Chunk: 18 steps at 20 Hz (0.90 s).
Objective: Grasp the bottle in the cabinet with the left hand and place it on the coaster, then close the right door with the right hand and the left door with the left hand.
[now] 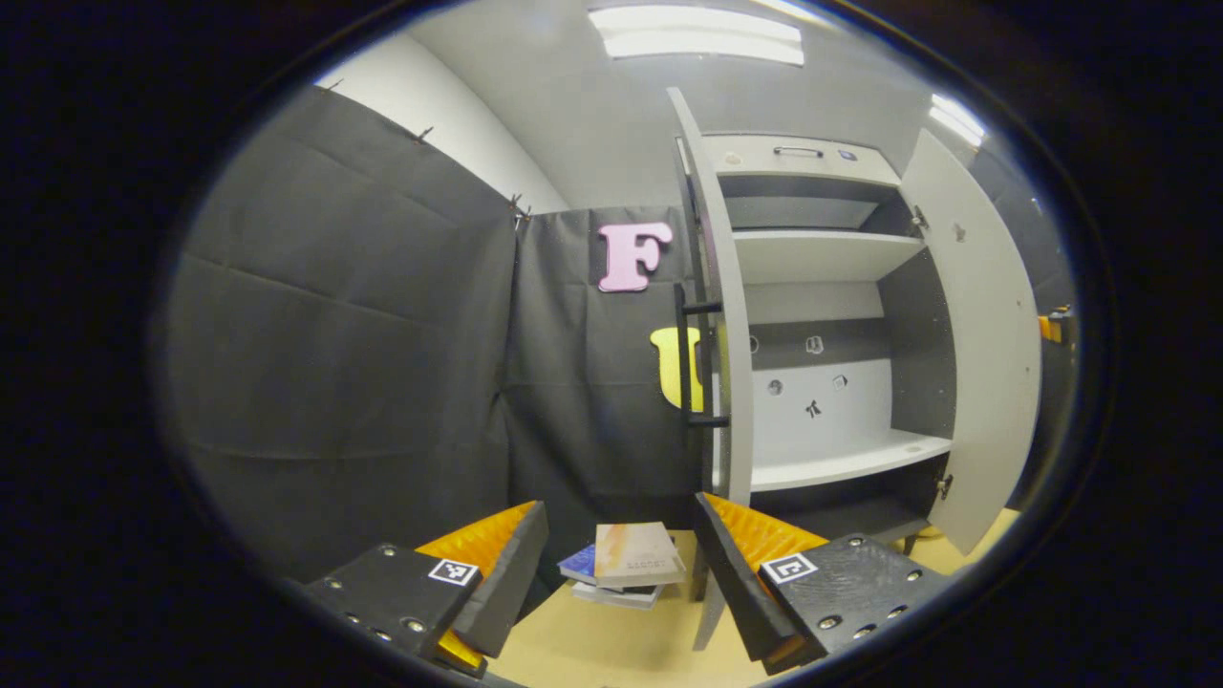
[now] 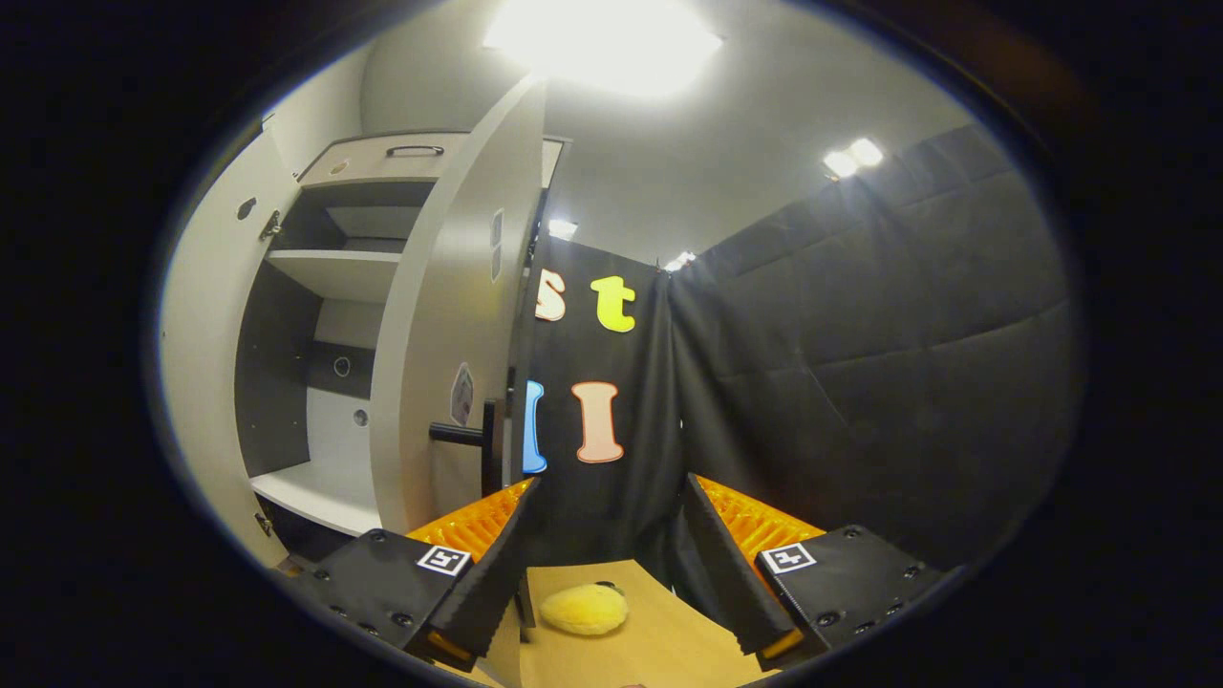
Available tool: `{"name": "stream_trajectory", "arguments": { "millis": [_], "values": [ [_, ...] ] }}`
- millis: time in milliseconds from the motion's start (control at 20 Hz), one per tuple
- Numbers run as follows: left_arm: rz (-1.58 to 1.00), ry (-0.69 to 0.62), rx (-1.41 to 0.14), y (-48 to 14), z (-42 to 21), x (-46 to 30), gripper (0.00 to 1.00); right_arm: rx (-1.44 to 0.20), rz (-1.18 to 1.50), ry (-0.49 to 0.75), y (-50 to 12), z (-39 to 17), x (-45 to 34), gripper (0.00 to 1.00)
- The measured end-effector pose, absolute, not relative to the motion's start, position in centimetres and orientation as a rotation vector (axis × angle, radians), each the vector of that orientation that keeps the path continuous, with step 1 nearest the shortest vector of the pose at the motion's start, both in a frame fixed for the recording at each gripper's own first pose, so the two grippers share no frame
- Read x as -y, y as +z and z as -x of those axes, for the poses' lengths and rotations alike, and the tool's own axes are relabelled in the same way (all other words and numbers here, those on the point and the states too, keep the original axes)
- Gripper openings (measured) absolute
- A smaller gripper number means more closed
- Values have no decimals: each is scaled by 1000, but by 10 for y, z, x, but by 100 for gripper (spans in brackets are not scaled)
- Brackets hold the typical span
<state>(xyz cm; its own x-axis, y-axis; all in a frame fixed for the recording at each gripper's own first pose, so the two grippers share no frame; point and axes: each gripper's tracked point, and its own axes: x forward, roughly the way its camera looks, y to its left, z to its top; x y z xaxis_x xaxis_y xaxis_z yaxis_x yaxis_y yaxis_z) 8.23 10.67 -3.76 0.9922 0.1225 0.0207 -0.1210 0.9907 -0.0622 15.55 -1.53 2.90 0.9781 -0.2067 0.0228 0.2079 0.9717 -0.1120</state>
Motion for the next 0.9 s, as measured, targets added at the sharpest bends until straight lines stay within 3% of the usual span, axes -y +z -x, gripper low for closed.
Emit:
{"name": "stream_trajectory", "arguments": {
  "millis": [100, 550, 600, 650, 700, 800, 850, 900],
  "values": [
    [67, 116, 21, -41, -88, -110, 92, 15, 123, -198, 30, -154, 3, 94],
    [75, 88, 11, -55, -102, -122, 92, 15, 106, -179, 29, -154, -27, 91],
    [81, 87, 12, -55, -105, -124, 98, 15, 105, -169, 29, -155, -33, 91],
    [87, 87, 11, -57, -104, -125, 98, 17, 103, -160, 29, -156, -38, 91],
    [89, 88, 9, -59, -103, -128, 92, 21, 98, -153, 29, -158, -44, 94],
    [87, 99, 6, -61, -103, -134, 92, 27, 97, -141, 30, -162, -54, 95],
    [87, 104, 3, -64, -103, -137, 98, 28, 99, -135, 31, -164, -59, 95],
    [89, 109, -1, -65, -103, -140, 98, 31, 100, -130, 31, -166, -63, 95]
  ]
}}
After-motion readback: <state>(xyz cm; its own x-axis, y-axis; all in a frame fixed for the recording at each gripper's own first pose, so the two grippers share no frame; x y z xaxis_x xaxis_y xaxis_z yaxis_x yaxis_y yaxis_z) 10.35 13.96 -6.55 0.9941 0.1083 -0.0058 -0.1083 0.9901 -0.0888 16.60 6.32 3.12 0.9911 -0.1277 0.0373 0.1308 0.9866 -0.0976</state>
